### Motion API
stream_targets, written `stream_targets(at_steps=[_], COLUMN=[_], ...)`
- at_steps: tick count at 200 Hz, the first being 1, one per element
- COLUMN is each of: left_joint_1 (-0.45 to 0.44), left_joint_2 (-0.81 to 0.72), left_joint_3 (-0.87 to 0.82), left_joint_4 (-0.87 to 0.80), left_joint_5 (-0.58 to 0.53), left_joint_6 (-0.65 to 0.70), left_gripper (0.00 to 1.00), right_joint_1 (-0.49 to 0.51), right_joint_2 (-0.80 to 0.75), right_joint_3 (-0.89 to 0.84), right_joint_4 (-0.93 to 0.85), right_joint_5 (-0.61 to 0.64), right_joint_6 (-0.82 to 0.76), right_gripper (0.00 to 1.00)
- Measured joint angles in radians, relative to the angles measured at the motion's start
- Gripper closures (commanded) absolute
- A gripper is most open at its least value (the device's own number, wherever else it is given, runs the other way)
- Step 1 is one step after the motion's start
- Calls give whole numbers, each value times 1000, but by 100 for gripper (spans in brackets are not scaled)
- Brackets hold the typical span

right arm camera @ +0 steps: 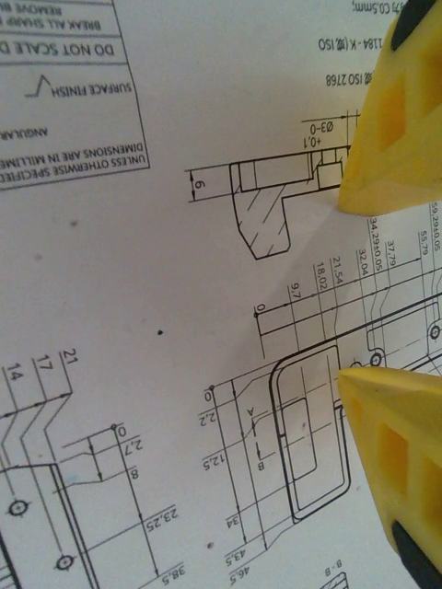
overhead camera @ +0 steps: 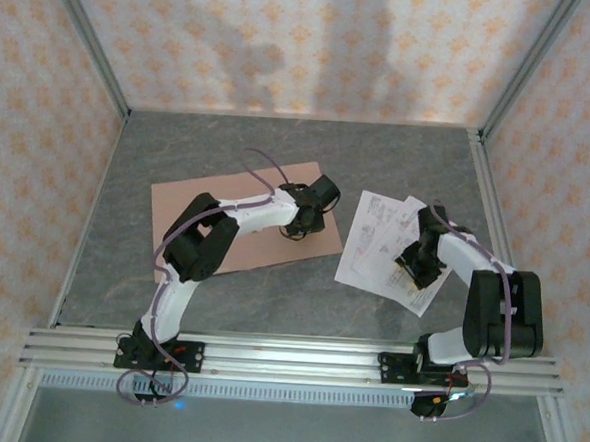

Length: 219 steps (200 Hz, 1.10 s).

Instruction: Put the files into the folder

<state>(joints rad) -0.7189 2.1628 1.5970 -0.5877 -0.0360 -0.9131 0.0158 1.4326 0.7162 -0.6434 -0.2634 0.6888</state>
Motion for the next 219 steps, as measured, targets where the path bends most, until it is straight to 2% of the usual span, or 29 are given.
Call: stream_targets(at_steps=[51, 81, 169, 185, 219], left_joint_1=[-21, -23, -114, -130, -148], left_joint_2=[13, 13, 18, 18, -24], left_joint_3=[13, 13, 12, 12, 12], left_joint_4=[5, 7, 75, 77, 20], left_joint_5=[-21, -21, 7, 5, -53], left_joint_6=[10, 34, 150, 170, 191], left_gripper=[57, 61, 67, 66, 55], right_joint_1=[0, 7, 111, 119, 123], right_joint_2=[1, 16, 100, 107, 108], right_joint_3=[0, 14, 97, 104, 104], right_joint_4=[0, 0, 5, 5, 4], right_joint_5=[-3, -7, -8, -8, -7], right_joint_6=[-14, -14, -19, -27, -55], right_gripper=[52, 52, 52, 52, 52])
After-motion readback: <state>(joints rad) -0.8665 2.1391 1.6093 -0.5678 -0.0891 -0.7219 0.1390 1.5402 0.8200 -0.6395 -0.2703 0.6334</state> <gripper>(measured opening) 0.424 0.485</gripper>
